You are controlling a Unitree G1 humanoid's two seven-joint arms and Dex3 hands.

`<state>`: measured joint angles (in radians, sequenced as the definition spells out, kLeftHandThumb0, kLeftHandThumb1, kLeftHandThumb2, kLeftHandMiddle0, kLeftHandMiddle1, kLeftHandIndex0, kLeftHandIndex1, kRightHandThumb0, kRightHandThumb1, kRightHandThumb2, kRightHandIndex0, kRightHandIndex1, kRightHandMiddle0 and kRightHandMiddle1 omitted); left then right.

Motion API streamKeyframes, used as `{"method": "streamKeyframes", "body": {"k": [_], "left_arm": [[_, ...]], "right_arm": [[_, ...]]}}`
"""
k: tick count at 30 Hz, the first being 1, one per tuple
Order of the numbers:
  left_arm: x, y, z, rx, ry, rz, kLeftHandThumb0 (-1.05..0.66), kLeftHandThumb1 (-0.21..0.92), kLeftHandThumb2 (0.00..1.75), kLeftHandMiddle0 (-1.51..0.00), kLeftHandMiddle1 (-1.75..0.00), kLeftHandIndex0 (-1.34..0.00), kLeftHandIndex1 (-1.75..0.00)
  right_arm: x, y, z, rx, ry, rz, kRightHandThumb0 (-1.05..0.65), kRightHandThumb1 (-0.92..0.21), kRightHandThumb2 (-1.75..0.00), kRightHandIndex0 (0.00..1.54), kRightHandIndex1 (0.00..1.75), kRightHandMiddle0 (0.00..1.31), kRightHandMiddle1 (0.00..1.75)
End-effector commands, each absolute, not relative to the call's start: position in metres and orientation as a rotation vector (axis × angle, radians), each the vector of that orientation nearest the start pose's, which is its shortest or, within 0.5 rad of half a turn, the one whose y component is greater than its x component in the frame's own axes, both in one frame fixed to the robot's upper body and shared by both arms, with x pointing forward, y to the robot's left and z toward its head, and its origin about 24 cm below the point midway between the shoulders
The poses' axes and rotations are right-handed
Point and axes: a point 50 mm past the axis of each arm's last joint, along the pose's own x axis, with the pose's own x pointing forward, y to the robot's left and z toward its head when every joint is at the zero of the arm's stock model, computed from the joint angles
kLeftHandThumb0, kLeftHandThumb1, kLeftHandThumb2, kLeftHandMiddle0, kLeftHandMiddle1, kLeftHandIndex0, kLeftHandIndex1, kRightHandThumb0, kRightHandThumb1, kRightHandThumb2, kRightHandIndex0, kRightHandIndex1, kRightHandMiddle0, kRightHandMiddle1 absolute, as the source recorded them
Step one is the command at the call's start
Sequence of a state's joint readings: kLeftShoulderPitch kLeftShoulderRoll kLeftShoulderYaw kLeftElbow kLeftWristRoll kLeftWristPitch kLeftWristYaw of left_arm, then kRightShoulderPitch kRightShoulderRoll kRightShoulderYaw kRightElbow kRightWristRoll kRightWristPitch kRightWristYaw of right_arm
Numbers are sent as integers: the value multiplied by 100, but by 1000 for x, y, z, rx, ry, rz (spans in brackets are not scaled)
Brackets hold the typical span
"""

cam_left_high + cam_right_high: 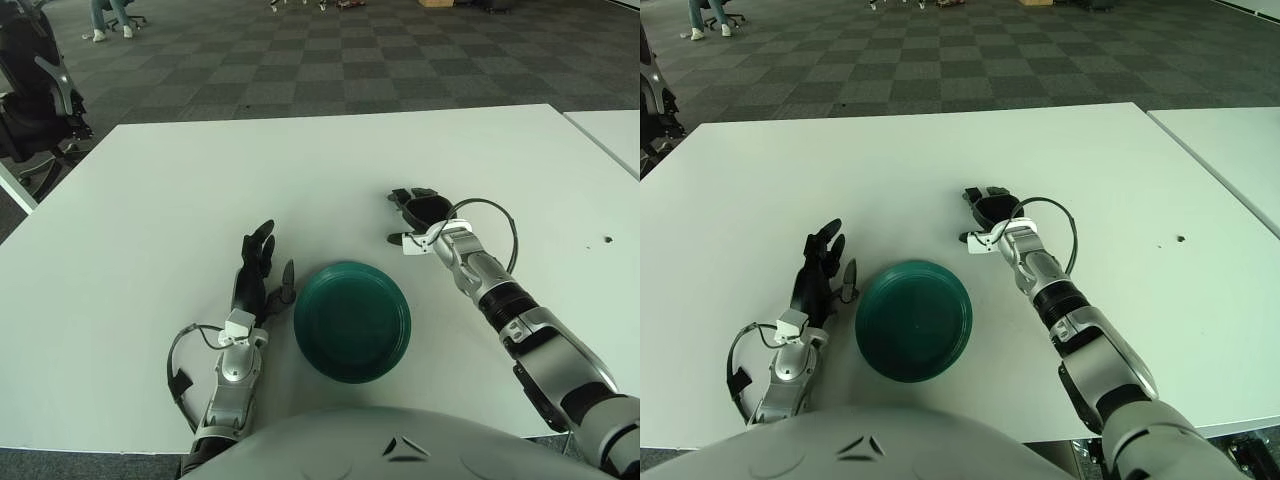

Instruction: Put the charger into the plate.

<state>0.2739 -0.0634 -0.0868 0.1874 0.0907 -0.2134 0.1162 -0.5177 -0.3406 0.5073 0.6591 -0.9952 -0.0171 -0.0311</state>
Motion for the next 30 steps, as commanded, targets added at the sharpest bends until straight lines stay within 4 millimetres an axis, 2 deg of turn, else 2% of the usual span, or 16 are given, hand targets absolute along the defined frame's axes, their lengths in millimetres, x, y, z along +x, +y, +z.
{"method": "streamKeyframes", "body": {"k": [1,6,13,17,21,26,30], "left_arm": [[139,126,-90,36,566,75,-73,92,84,-34,-1,0,-79],[141,123,-91,35,565,71,-73,92,85,-34,-1,0,-78],[142,121,-92,37,565,67,-74,92,86,-35,-1,0,-76],[143,120,-92,38,564,65,-74,92,87,-38,-2,0,-78],[144,120,-91,29,552,65,-72,92,88,-40,-3,-1,-81],[144,121,-92,19,547,69,-71,92,88,-40,-3,-2,-82],[144,122,-92,12,547,68,-70,92,88,-42,-3,-2,-83]], "right_arm": [[329,-140,8,-1634,30,513,-66,-92,-69,41,3,0,55],[320,-140,-15,-1654,75,581,-68,-92,-71,45,4,0,58],[314,-151,-22,-1671,153,689,-71,-92,-69,45,3,0,61],[302,-160,-27,-1662,192,771,-70,-92,-66,43,2,0,64],[288,-174,-43,-1670,234,837,-69,-92,-66,41,1,0,67],[285,-190,-55,-1706,243,798,-69,-92,-69,41,0,0,64],[291,-195,-54,-1736,196,728,-70,-92,-72,46,3,0,71]]}}
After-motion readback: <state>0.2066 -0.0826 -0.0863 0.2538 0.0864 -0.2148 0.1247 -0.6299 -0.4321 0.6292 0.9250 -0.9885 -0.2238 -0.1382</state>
